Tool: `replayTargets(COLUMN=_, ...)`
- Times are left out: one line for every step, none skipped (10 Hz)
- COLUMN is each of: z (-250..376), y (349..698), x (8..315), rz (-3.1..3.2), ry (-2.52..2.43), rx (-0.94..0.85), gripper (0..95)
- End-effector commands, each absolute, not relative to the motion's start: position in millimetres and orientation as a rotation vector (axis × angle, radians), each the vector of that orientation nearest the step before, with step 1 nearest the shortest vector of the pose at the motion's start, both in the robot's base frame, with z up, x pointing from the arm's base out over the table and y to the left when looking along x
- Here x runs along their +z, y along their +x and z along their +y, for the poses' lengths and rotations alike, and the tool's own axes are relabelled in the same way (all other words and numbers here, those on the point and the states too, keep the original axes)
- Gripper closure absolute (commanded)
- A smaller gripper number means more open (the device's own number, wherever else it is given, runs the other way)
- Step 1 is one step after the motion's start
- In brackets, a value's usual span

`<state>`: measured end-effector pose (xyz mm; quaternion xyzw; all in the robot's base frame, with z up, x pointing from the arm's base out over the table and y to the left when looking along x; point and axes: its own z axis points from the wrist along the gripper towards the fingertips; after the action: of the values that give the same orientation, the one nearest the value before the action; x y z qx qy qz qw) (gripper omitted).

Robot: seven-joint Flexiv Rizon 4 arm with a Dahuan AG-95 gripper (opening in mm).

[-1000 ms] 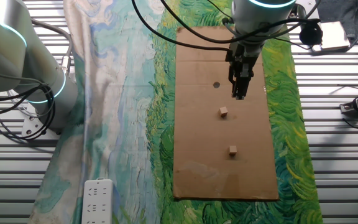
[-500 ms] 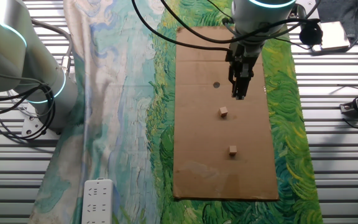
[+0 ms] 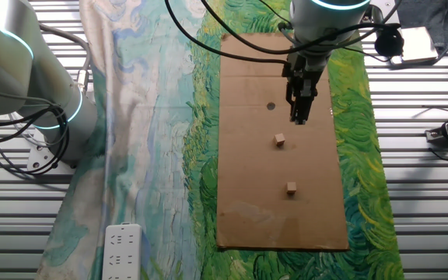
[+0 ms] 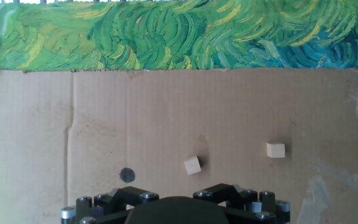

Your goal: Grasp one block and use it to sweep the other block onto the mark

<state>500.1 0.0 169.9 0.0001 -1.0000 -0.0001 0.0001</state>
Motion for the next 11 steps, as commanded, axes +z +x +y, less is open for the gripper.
replayTargets(z=0.0, y=500.0, x=170.0, rz=-3.146, ry=0.058, rx=-0.018, gripper=95.0)
replayTargets(z=0.0, y=500.0, x=170.0, rz=-3.146, ry=0.058, rx=-0.012, gripper=95.0)
replayTargets(z=0.0, y=500.0, x=170.0, rz=-3.146, ry=0.058, rx=-0.012, gripper=95.0)
replayTargets(z=0.0, y=500.0, x=170.0, rz=-3.146, ry=0.058, rx=-0.012, gripper=95.0)
replayTargets(z=0.0, y=500.0, x=170.0, rz=-3.146, ry=0.059, rx=-0.011, gripper=95.0)
replayTargets(z=0.0, y=500.0, x=170.0, rz=-3.145, ry=0.059, rx=-0.013, gripper=95.0)
replayTargets(z=0.1, y=500.0, x=170.1, rz=-3.145, ry=0.059, rx=-0.011, gripper=95.0)
replayTargets(z=0.1, y=500.0, x=170.1, rz=-3.145, ry=0.059, rx=-0.012, gripper=95.0)
replayTargets(z=0.1, y=500.0, x=170.1, rz=-3.145, ry=0.058, rx=-0.011, gripper=95.0)
replayTargets(z=0.1, y=500.0, x=170.1, rz=-3.145, ry=0.058, rx=-0.011, gripper=95.0)
replayTargets(z=0.1, y=500.0, x=170.1, rz=-3.145, ry=0.059, rx=-0.011, gripper=95.0)
